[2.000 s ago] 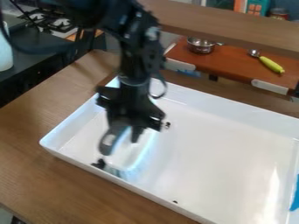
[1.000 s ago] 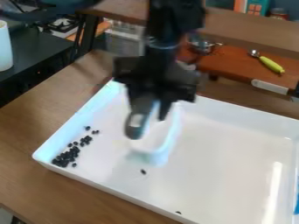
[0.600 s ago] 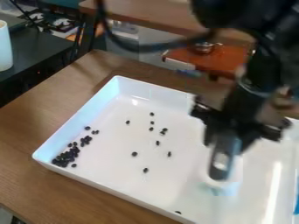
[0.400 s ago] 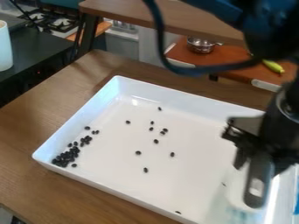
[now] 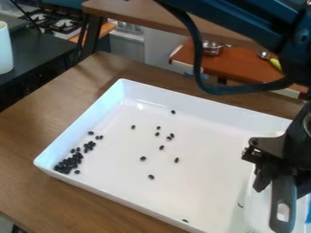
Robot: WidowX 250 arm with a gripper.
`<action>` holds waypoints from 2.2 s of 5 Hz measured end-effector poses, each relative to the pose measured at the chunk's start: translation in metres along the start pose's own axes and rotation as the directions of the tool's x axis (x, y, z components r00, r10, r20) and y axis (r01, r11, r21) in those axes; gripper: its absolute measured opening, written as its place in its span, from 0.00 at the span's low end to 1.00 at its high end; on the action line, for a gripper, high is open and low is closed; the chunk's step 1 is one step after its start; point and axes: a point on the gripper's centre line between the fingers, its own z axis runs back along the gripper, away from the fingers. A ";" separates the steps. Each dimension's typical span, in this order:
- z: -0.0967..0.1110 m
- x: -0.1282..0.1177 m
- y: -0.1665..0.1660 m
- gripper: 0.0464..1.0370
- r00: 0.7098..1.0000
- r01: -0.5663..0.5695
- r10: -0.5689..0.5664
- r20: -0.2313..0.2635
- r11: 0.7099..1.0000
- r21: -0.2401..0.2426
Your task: Sweep into pile
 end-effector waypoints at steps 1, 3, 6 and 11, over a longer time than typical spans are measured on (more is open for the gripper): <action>-0.009 -0.007 0.012 0.46 1.000 0.010 -0.010 -0.012 1.000 0.020; -0.021 -0.009 0.067 0.46 1.000 -0.012 0.012 -0.017 0.999 0.049; -0.035 0.004 0.152 0.46 0.998 0.009 -0.001 -0.059 0.991 0.136; -0.040 0.019 0.248 0.46 0.999 0.047 -0.042 -0.034 0.984 0.173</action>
